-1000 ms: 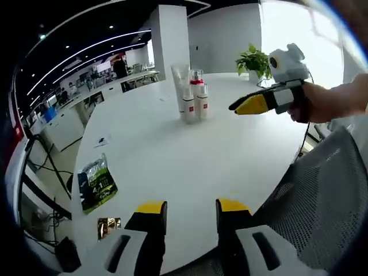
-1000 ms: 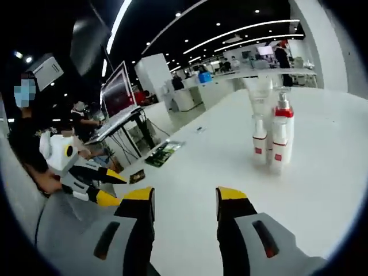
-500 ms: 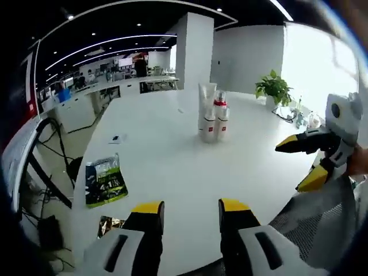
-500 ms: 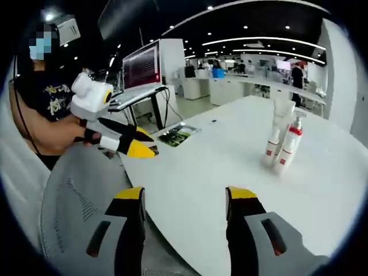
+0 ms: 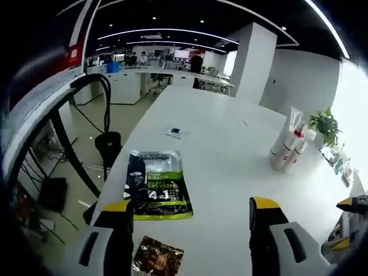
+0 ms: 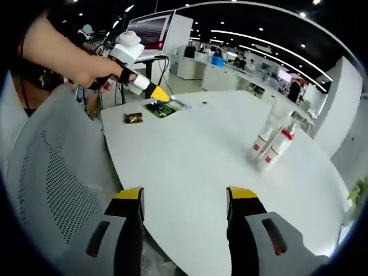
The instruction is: Arrange the skincare products in the storage area until every visible bottle or jar stands upright without overlapping.
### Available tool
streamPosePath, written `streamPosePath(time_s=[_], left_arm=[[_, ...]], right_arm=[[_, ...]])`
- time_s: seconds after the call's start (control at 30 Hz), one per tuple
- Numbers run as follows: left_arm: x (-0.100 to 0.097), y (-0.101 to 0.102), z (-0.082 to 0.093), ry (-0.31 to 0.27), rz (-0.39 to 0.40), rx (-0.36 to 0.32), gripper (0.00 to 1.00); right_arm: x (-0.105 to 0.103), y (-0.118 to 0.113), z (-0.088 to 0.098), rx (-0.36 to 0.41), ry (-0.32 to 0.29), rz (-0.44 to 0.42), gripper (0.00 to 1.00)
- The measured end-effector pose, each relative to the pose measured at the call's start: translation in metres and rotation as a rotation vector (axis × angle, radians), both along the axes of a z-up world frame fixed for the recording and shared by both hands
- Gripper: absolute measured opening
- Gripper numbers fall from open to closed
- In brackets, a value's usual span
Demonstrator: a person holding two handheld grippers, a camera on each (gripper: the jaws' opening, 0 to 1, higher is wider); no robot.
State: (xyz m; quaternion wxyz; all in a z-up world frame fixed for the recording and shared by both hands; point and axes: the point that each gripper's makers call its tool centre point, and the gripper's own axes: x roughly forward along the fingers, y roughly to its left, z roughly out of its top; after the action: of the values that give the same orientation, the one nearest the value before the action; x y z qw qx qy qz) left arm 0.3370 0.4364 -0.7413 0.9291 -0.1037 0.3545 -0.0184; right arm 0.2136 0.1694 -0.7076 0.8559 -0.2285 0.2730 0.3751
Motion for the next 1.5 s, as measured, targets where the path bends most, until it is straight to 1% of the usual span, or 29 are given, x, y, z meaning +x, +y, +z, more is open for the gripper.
streamPosePath(time_s=[0.03,0.1,0.17,0.23,0.37,0.4,0.47,0.53,0.6,0.63,0.67,0.77,0.8,0.83,0.87,0.9,0.93,1.0,1.07,1.13,1.17,1.2,1.23,1.33,1.4,1.43,1.47,1.5], left_arm=[[0.006,0.008,-0.010,0.024,-0.001,0.036,0.93],[0.017,0.015,-0.021,0.036,-0.002,0.058,0.94],[0.026,0.021,-0.029,0.039,0.003,0.062,0.96],[0.036,0.023,-0.036,0.040,0.027,0.032,0.98],[0.054,0.029,-0.046,0.060,0.026,0.067,0.98],[0.057,0.032,-0.048,0.070,0.001,0.117,0.98],[0.063,0.028,-0.052,0.077,-0.042,0.146,0.96],[0.066,0.028,-0.054,0.080,-0.051,0.163,0.96],[0.065,0.027,-0.060,0.106,-0.063,0.171,0.94],[0.062,0.028,-0.063,0.125,-0.092,0.214,0.93],[0.066,0.026,-0.060,0.091,-0.069,0.187,0.94],[0.065,0.029,-0.061,0.100,-0.061,0.174,0.93],[0.066,0.035,-0.063,0.103,-0.052,0.170,0.92],[0.066,0.036,-0.064,0.102,-0.051,0.172,0.90],[0.063,0.036,-0.063,0.100,-0.047,0.169,0.84],[0.066,0.042,-0.058,0.078,-0.031,0.183,0.81],[0.060,0.039,-0.059,0.094,-0.014,0.167,0.81],[0.060,0.037,-0.056,0.078,-0.014,0.178,0.79],[0.061,0.030,-0.052,0.066,-0.035,0.174,0.73],[0.057,0.032,-0.053,0.083,-0.013,0.167,0.71],[0.057,0.034,-0.051,0.086,-0.002,0.168,0.64],[0.053,0.034,-0.052,0.099,-0.002,0.149,0.60],[0.055,0.034,-0.054,0.093,-0.010,0.161,0.60],[0.056,0.035,-0.056,0.098,-0.020,0.161,0.58],[0.057,0.036,-0.055,0.095,-0.019,0.160,0.53],[0.055,0.037,-0.056,0.107,-0.020,0.160,0.43],[0.057,0.035,-0.056,0.096,-0.033,0.154,0.32],[0.054,0.031,-0.058,0.107,-0.060,0.143,0.25]], right_arm=[[-0.001,0.000,-0.002,-0.006,0.002,0.001,0.55],[-0.003,-0.002,-0.007,-0.038,0.010,0.008,0.55],[-0.003,-0.004,-0.009,-0.052,0.014,0.007,0.55],[-0.003,-0.005,-0.010,-0.056,0.018,0.001,0.54],[-0.002,-0.008,-0.014,-0.073,0.035,-0.012,0.54],[-0.002,-0.009,-0.015,-0.078,0.038,-0.011,0.54],[-0.002,-0.008,-0.015,-0.080,0.043,-0.009,0.53],[-0.003,-0.008,-0.017,-0.084,0.051,-0.009,0.53],[-0.003,-0.008,-0.019,-0.089,0.058,-0.008,0.52],[-0.003,-0.008,-0.019,-0.092,0.059,-0.007,0.52],[-0.003,-0.008,-0.019,-0.093,0.062,-0.007,0.52],[-0.004,-0.008,-0.021,-0.097,0.075,-0.007,0.51],[-0.004,-0.008,-0.022,-0.101,0.075,-0.006,0.51],[-0.005,-0.008,-0.022,-0.102,0.079,-0.005,0.50],[-0.005,-0.008,-0.023,-0.104,0.080,-0.005,0.50],[-0.005,-0.009,-0.023,-0.109,0.079,-0.003,0.50],[-0.005,-0.009,-0.023,-0.111,0.079,-0.003,0.50],[-0.005,-0.010,-0.024,-0.113,0.082,-0.005,0.49],[-0.005,-0.011,-0.025,-0.118,0.084,-0.004,0.49],[-0.006,-0.011,-0.025,-0.122,0.083,0.000,0.48],[-0.006,-0.011,-0.026,-0.125,0.084,0.002,0.48],[-0.007,-0.011,-0.026,-0.126,0.085,0.004,0.48],[-0.007,-0.011,-0.027,-0.128,0.084,0.007,0.47],[-0.008,-0.012,-0.028,-0.136,0.084,0.012,0.47],[-0.008,-0.012,-0.028,-0.139,0.082,0.014,0.46],[-0.008,-0.013,-0.029,-0.144,0.083,0.016,0.46],[-0.009,-0.013,-0.029,-0.147,0.083,0.017,0.46],[-0.009,-0.013,-0.029,-0.149,0.082,0.017,0.46]])
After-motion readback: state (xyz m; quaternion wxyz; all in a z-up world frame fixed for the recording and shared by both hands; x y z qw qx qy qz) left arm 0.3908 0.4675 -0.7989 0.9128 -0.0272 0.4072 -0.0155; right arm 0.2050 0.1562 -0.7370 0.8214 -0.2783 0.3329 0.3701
